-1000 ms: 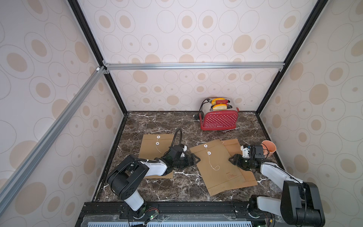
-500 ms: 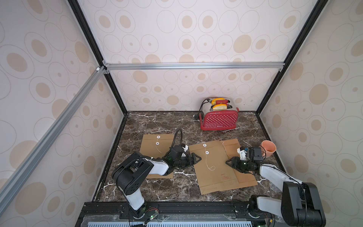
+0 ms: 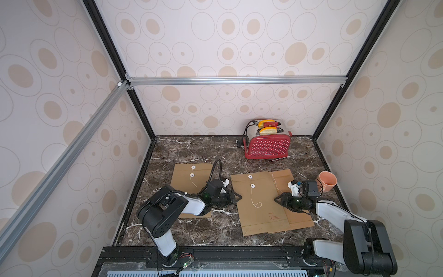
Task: Close the mouth of the file bag
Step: Pick up the file bag from the file bag.
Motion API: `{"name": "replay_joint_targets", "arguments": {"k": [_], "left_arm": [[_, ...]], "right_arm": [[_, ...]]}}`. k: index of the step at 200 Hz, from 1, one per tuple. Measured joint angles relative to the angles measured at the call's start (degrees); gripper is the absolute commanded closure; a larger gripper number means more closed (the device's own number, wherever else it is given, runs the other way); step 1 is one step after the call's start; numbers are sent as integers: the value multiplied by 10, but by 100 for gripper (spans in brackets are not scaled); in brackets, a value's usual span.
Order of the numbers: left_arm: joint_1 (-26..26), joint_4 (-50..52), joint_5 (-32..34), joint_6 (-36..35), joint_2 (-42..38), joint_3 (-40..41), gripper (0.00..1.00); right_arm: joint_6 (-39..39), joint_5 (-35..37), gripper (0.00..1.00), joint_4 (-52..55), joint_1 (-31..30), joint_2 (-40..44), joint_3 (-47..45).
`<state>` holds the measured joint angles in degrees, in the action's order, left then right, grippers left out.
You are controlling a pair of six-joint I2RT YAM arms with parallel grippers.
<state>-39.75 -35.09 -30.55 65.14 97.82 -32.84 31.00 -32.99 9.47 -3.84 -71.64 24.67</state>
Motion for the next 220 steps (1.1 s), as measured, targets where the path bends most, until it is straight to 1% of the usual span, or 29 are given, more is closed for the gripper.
{"name": "replay_joint_targets", "arguments": {"k": [7,26,58,87,117,152,175,205,220], "left_arm": [[0,0,0,0,0,0,78],[0,0,0,-2,0,0,78],[0,7,0,-10,0,0,100],[0,13,-2,-18,0,0,100],[0,29,-7,-35,-12,-1,100],[0,56,-29,-74,-65,-4,100],[0,55,-46,-96,-103,-4,100],[5,33,-70,-106,-129,-2,100],[9,12,-78,-105,-141,6,100]], "right_arm": [[0,1,47,0,0,0,0],[0,3,47,0,0,0,0],[-3,3,47,0,0,0,0],[-4,3,47,-1,0,0,0],[-18,-2,45,3,0,-1,4],[-39,-32,44,-5,17,-1,20],[-39,-50,44,-24,27,-2,21],[-40,-69,42,-45,29,-13,23],[-37,-86,42,-71,32,-13,19]]}}
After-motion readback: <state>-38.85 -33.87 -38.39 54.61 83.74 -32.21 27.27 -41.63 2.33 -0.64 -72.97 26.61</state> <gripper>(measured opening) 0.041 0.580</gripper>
